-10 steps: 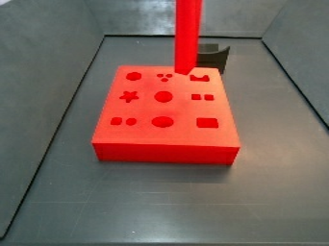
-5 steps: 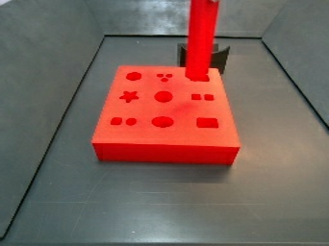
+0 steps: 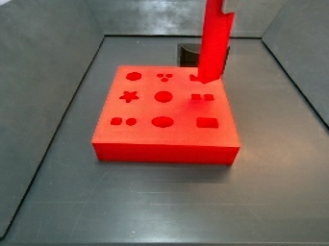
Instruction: Insert the arch object.
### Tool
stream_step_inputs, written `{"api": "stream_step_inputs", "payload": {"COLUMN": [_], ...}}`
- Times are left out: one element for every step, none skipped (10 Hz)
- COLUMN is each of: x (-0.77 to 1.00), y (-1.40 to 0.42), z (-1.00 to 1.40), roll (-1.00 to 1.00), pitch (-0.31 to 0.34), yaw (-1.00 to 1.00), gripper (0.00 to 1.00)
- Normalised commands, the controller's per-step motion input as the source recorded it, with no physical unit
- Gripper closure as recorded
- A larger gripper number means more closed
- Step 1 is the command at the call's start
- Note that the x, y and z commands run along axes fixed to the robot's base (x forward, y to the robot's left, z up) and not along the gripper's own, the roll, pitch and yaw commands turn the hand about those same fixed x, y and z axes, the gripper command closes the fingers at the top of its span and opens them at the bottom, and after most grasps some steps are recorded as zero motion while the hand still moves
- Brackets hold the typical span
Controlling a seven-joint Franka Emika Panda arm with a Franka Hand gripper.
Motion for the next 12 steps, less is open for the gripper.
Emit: {"api": "stream_step_inputs", "payload": {"x": [0.23, 0.25, 0.25, 0.25, 0.26, 0.31, 0.31, 0.32, 0.37, 0.02, 0.0, 0.0], "y": [0.18, 0.19, 0.19, 0.19, 0.19, 0.2, 0.2, 0.2, 0.23, 0.0, 0.0, -0.05], "z": [0.0, 0.0, 0.0, 0.0, 0.01, 0.04, 0.05, 0.07, 0.06, 0.0, 0.0, 0.0], "roll": [0.04, 0.02, 0.02, 0.02, 0.0, 0.0, 0.0, 0.0, 0.0, 0.0, 0.0, 0.1], "pitch": [0.0, 0.0, 0.0, 0.0, 0.0, 0.0, 0.0, 0.0, 0.0, 0.0, -0.013, 0.033], "yaw": [-0.82, -0.81, -0.81, -0.81, -0.83, -0.81, -0.81, -0.82, -0.78, 0.0, 0.0, 0.0], "gripper": [1.0, 1.0, 1.0, 1.0, 1.0, 1.0, 1.0, 1.0, 1.0, 1.0, 1.0, 1.0]}}
